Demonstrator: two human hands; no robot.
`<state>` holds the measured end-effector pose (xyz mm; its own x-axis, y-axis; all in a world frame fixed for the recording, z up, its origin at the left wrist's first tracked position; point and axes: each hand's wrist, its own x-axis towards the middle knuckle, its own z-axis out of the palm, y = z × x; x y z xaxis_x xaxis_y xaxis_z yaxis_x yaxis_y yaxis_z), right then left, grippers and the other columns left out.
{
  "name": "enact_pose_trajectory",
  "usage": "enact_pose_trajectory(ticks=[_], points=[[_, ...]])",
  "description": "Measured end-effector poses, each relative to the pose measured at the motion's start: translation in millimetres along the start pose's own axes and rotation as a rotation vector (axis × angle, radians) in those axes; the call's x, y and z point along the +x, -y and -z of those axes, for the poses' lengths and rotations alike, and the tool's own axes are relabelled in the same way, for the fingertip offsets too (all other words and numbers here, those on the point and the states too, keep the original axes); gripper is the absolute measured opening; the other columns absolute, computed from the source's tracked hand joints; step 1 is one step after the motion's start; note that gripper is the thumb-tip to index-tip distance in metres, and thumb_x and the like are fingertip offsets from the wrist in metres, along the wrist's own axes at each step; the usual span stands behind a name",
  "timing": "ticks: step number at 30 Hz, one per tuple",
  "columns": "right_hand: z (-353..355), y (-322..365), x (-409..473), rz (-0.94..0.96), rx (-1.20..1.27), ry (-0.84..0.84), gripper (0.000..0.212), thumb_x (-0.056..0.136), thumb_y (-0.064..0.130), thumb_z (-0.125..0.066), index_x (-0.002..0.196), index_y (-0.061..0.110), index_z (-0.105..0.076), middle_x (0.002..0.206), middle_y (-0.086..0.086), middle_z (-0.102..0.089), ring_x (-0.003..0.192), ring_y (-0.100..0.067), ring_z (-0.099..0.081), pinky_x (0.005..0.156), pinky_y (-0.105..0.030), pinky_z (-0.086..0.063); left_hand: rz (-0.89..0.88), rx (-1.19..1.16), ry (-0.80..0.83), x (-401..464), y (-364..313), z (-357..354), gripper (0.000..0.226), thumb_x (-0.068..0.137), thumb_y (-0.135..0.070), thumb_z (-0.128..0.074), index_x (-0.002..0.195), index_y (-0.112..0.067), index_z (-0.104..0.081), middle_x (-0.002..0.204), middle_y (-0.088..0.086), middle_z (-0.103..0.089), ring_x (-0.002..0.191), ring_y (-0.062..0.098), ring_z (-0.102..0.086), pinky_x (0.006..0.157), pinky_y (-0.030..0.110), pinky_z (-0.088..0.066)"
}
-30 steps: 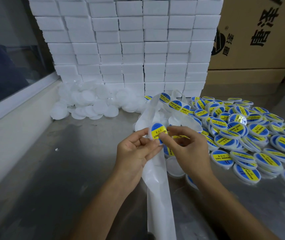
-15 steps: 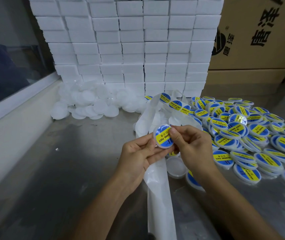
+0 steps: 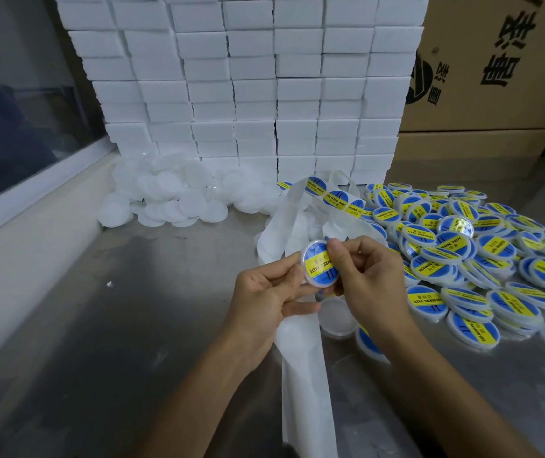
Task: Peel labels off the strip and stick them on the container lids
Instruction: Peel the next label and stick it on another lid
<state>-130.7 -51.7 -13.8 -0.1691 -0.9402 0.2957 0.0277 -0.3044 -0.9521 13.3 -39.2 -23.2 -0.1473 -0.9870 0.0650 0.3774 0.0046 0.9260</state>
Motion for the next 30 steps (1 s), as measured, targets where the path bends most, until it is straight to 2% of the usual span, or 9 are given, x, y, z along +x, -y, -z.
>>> enact_pose_trajectory(ticks=[2, 5, 9, 12, 17, 19, 22, 26, 30], points=[[-2, 0, -1, -0.001, -0.022, 0.018, 0.025, 0.083, 0.026, -0.071, 0.086, 0.001, -0.067, 0.069, -0.011, -0.072, 0.051, -0.023, -0.066, 0.043, -0.024, -0.05, -0.015, 0.013, -0.053, 1, 1, -1, 0.031, 0.091, -0.009, -0.057, 0.12, -0.011, -0.066, 0.105, 0.011, -0.074, 0.094, 0.027, -0.073, 0.054, 0.023, -0.055], [-3, 2, -4, -0.001, -0.142, 0.015, 0.046, 0.057, 0.049, -0.08, 0.084, 0.013, -0.068, 0.075, -0.002, -0.073, 0.058, -0.021, -0.066, 0.045, -0.031, -0.053, -0.053, 0.018, -0.088, -1, 0, -4, 0.025, 0.091, -0.006, -0.059, 0.107, -0.02, -0.072, 0.101, 0.007, -0.076, 0.089, 0.024, -0.074, 0.048, 0.023, -0.052], [-1, 3, -4, -0.018, -0.183, -0.031, 0.057, 0.051, 0.058, -0.079, 0.076, 0.009, -0.063, 0.066, -0.005, -0.071, 0.056, -0.021, -0.067, 0.048, -0.031, -0.053, -0.119, 0.129, -0.035, -3, 0, -5, 0.028, 0.092, -0.005, -0.059, 0.1, -0.026, -0.075, 0.098, 0.004, -0.076, 0.089, 0.023, -0.073, 0.047, 0.022, -0.05], [0, 3, -3, 0.015, -0.109, -0.018, 0.053, 0.068, 0.045, -0.075, 0.073, -0.004, -0.055, 0.06, -0.01, -0.069, 0.04, -0.021, -0.061, 0.038, -0.025, -0.048, -0.145, 0.146, -0.049, -3, -1, -4, 0.026, 0.09, -0.007, -0.06, 0.1, -0.026, -0.075, 0.097, 0.003, -0.076, 0.083, 0.017, -0.072, 0.048, 0.022, -0.049], [-1, -2, -1, 0.02, -0.071, 0.018, 0.029, 0.092, 0.019, -0.062, 0.083, -0.008, -0.057, 0.061, -0.016, -0.068, 0.042, -0.024, -0.061, 0.041, -0.027, -0.049, -0.169, 0.138, -0.131, 0, -1, -1, 0.026, 0.09, -0.006, -0.061, 0.093, -0.027, -0.076, 0.093, 0.006, -0.077, 0.081, 0.021, -0.073, 0.058, 0.023, -0.054], [-2, -2, -3, 0.022, -0.031, 0.079, 0.011, 0.093, 0.008, -0.06, 0.097, -0.002, -0.06, 0.063, -0.015, -0.069, 0.045, -0.024, -0.062, 0.046, -0.031, -0.052, -0.168, 0.134, -0.181, 3, 0, 1, 0.022, 0.092, -0.006, -0.06, 0.094, -0.022, -0.075, 0.094, 0.007, -0.076, 0.084, 0.023, -0.074, 0.063, 0.026, -0.057], [-5, -1, -5, 0.045, -0.013, 0.168, 0.03, 0.088, 0.002, -0.066, 0.116, 0.011, -0.061, 0.07, -0.016, -0.07, 0.05, -0.024, -0.065, 0.053, -0.033, -0.056, -0.167, 0.122, -0.245, 4, -1, 4, 0.026, 0.093, -0.002, -0.058, 0.092, -0.021, -0.076, 0.095, 0.009, -0.076, 0.084, 0.025, -0.074, 0.067, 0.03, -0.059], [-7, -2, -6, -0.044, 0.026, 0.226, 0.031, 0.077, 0.001, -0.076, 0.104, 0.01, -0.064, 0.078, -0.018, -0.072, 0.052, -0.022, -0.069, 0.05, -0.024, -0.053, -0.175, 0.14, -0.246, 4, -3, 7, 0.036, 0.091, -0.003, -0.061, 0.084, -0.032, -0.079, 0.09, 0.004, -0.077, 0.078, 0.02, -0.073, 0.065, 0.027, -0.058], [-7, -2, -4, -0.053, 0.087, 0.138, 0.019, 0.079, 0.007, -0.075, 0.092, 0.002, -0.062, 0.066, -0.018, -0.071, 0.045, -0.021, -0.065, 0.043, -0.024, -0.049, -0.169, 0.108, -0.234, 3, -3, 7, 0.01, 0.073, -0.022, -0.076, 0.081, -0.028, -0.079, 0.085, 0.008, -0.077, 0.069, 0.02, -0.069, 0.061, 0.024, -0.055]])
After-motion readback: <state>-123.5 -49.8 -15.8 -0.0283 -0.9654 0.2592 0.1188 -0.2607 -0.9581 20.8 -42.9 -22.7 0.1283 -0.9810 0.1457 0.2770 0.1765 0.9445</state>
